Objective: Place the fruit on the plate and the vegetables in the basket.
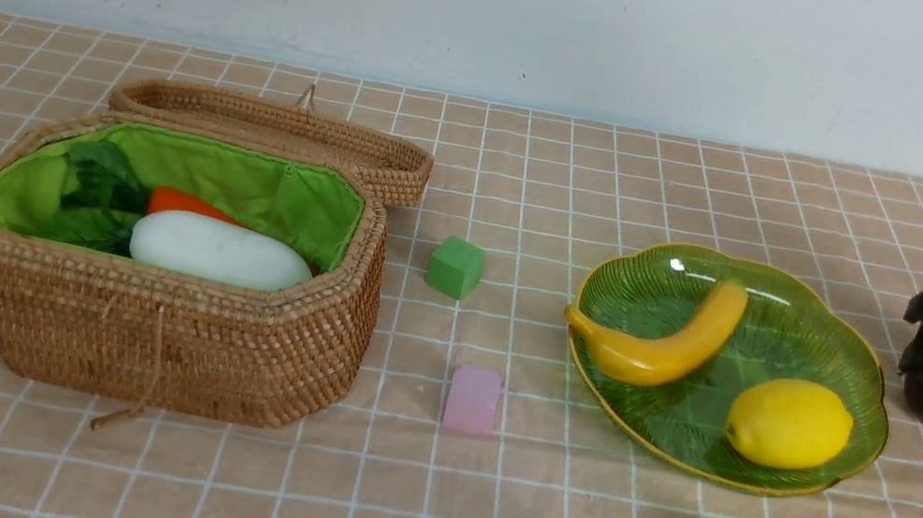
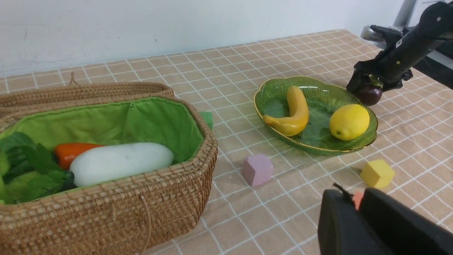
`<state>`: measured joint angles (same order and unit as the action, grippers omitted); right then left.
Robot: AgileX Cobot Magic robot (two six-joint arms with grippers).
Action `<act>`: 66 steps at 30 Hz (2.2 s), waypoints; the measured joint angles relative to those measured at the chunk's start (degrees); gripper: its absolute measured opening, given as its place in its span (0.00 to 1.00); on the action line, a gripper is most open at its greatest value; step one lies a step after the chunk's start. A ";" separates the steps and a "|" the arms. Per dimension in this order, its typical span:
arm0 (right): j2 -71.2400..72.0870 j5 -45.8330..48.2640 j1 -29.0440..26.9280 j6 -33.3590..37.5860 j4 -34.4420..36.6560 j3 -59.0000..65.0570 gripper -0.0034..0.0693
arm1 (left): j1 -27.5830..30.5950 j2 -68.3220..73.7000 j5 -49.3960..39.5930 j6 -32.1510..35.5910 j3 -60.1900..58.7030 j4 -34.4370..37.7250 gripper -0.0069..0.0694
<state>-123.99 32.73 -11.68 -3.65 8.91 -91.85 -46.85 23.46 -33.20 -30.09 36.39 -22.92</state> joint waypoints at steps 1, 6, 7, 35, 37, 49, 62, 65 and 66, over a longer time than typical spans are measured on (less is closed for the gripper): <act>-0.27 -0.29 0.00 0.06 0.06 -0.05 0.86 | 0.00 0.00 0.00 0.00 0.00 0.00 0.20; -0.21 0.34 0.00 0.88 0.30 -0.18 0.83 | 0.00 0.00 0.00 0.00 0.00 0.00 0.20; 0.12 1.17 0.00 1.19 0.35 -0.18 0.83 | 0.00 0.00 0.00 0.00 0.00 0.00 0.20; 16.82 11.65 12.06 11.51 7.70 1.04 0.87 | 0.00 -0.06 -0.06 0.00 0.00 -5.17 0.24; 22.74 13.55 12.06 11.51 6.15 3.31 0.77 | 0.00 -0.93 0.75 -0.15 -0.62 -5.60 0.21; 70.95 16.85 12.06 9.04 3.93 40.72 0.04 | 0.00 -17.04 19.84 -5.61 -22.02 -10.30 0.07; 111.41 17.70 12.06 -3.36 1.73 60.34 0.05 | 0.00 -17.34 22.29 -5.83 -27.97 -15.18 0.07; 115.27 11.36 12.06 -3.70 1.01 64.42 0.06 | 0.00 -17.34 20.39 -5.83 -27.97 -15.18 0.07; 115.91 9.50 12.06 -3.70 0.57 65.19 0.06 | 0.00 -17.34 20.08 -5.83 -27.97 -15.18 0.07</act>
<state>-8.08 42.23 0.37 -7.35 9.48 -26.65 -46.85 6.12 -13.13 -35.92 8.42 -38.09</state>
